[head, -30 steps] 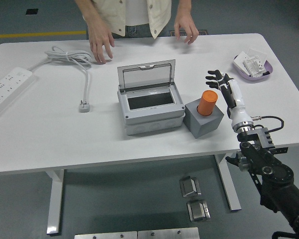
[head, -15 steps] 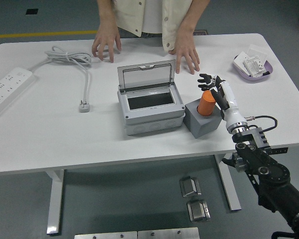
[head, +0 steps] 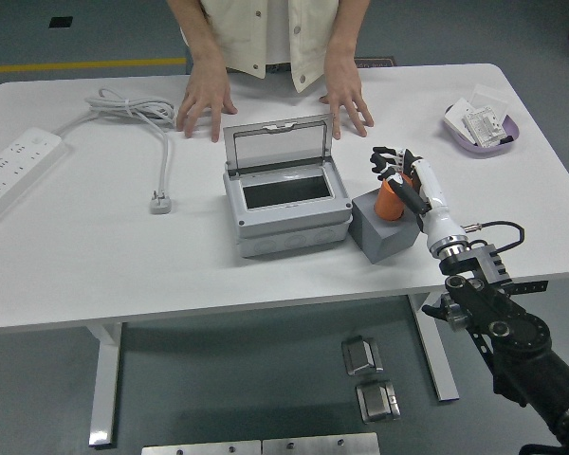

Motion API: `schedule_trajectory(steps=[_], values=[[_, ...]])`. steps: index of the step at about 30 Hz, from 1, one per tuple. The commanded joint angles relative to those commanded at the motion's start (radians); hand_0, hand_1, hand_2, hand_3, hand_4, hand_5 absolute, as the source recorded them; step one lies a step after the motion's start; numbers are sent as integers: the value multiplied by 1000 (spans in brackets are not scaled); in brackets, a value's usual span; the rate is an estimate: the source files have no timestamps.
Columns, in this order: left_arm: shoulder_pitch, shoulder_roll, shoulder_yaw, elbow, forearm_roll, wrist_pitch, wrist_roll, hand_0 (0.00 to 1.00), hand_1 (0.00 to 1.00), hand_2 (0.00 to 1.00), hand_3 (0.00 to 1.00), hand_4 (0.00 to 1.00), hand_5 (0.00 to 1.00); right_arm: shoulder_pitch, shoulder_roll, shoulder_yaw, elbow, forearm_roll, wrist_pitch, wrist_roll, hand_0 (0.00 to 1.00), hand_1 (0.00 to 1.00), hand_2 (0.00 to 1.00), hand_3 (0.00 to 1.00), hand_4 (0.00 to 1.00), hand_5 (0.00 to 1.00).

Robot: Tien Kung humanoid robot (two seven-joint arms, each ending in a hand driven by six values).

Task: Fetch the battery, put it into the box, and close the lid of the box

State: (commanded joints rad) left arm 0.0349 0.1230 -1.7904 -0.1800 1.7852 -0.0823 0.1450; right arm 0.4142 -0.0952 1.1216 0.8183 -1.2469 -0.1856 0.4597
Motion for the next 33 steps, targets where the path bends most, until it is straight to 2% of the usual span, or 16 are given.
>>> schedule_trajectory(steps=[2, 3, 8, 9, 14, 15, 20, 21, 33], values=[[0, 0, -1, 0, -2, -1, 0, 627, 675, 671, 693, 679, 151, -1, -1, 0, 0, -2, 0, -2, 630, 663, 691, 738, 813, 406], [0, 0, -1, 0, -3, -1, 1, 625, 676, 671, 694, 679, 149, -2, -2, 0, -1, -2, 1, -3, 641, 673, 702, 739, 660, 211], [-1, 0, -4, 0, -3, -2, 2, 625, 676, 671, 694, 679, 149, -5, -8, 1, -2, -7, 6, -5, 641, 673, 702, 739, 660, 211], [-1, 0, -4, 0, -3, -2, 2, 621, 675, 670, 693, 677, 146, -5, -9, 2, -3, -8, 7, -5, 655, 682, 706, 756, 577, 136], [-3, 0, -5, 0, -2, -2, 2, 621, 675, 670, 693, 677, 146, -6, -9, 4, -3, -7, 11, -6, 655, 682, 706, 756, 577, 136], [-3, 0, -5, 0, -2, -2, 2, 618, 675, 670, 694, 677, 145, -7, -9, 4, -4, -6, 11, -6, 648, 685, 710, 774, 576, 189], [-4, 0, -6, 0, -1, -2, 2, 618, 675, 670, 694, 677, 145, -9, -10, 3, -4, -6, 14, -8, 648, 685, 710, 774, 576, 189], [-4, 0, -6, 0, -1, -2, 3, 617, 674, 670, 695, 677, 143, -10, -10, 3, -4, -6, 15, -8, 650, 686, 715, 780, 533, 142], [-5, 0, -7, 0, 0, -3, 3, 616, 674, 670, 697, 677, 138, -14, -8, -2, -4, -7, 16, -14, 663, 693, 717, 785, 552, 134]])
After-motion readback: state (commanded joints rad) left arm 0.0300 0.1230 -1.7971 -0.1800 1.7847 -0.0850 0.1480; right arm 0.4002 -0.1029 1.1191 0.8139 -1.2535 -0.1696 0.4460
